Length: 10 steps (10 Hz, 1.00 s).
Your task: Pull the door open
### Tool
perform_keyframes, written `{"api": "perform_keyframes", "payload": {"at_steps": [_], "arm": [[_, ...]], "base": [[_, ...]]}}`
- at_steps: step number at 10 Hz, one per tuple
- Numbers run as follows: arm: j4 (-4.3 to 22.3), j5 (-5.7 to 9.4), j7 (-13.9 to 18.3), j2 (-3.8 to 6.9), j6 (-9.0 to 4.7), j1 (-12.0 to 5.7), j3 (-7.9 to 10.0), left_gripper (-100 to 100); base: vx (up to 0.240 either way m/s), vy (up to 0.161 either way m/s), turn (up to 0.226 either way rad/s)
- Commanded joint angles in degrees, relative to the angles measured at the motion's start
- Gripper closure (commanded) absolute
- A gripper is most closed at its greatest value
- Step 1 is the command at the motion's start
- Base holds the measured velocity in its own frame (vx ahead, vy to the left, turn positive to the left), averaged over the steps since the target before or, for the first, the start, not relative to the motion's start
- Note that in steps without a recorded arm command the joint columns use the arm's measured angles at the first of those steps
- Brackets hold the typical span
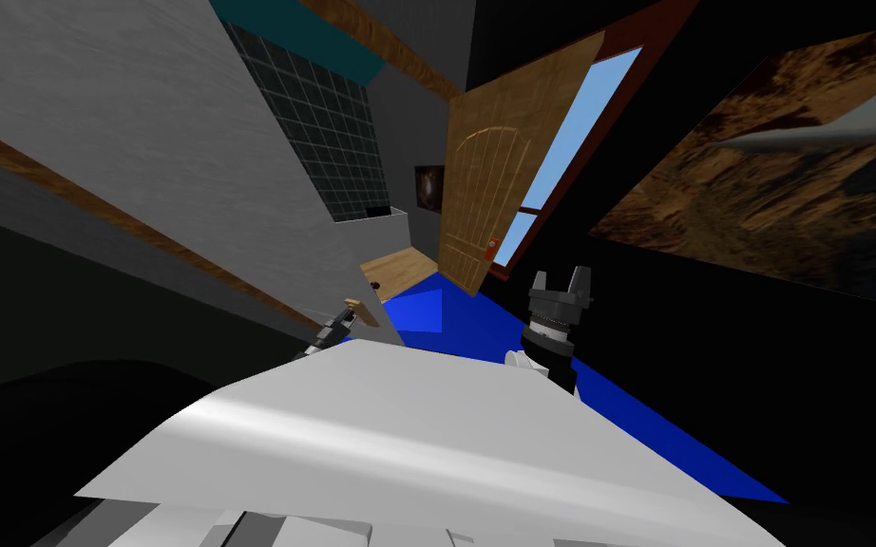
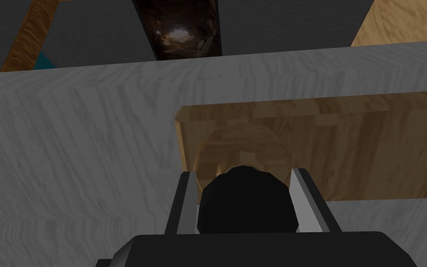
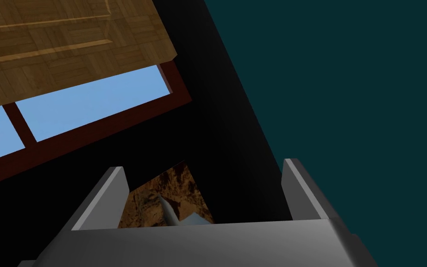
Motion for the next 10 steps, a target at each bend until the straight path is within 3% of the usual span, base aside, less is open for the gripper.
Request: {"api": "perform_keyframes", "payload": {"at_steps": [1, 2, 3, 4, 5, 8, 9, 10], "arm": [[1.37, -0.13, 0.76, 0.96, -2.86, 1.37, -0.26, 100], [1.37, -0.13, 0.76, 0.96, -3.60, 1.37, -0.26, 100], [2.37, -0.30, 1.41, 1.81, -5.78, 2.52, -0.58, 100], [2.37, -0.30, 1.41, 1.81, -6.48, 2.52, -0.58, 100], [3.34, -0.48, 2.05, 2.64, -8.80, 3.64, -0.89, 100], [5.18, -0.81, 3.23, 4.16, -13.45, 5.70, -1.46, 100], [5.18, -0.81, 3.23, 4.16, -13.64, 5.70, -1.46, 100], [5.97, -0.95, 3.73, 4.80, -15.35, 6.58, -1.70, 100]], "base": [[0.000, 0.000, 0.000], [0.000, 0.000, 0.000], [0.000, 0.000, 0.000], [0.000, 0.000, 0.000], [0.000, 0.000, 0.000], [0.001, 0.003, 0.000], [-0.003, 0.011, 0.015], [-0.001, 0.013, -0.010]]}}
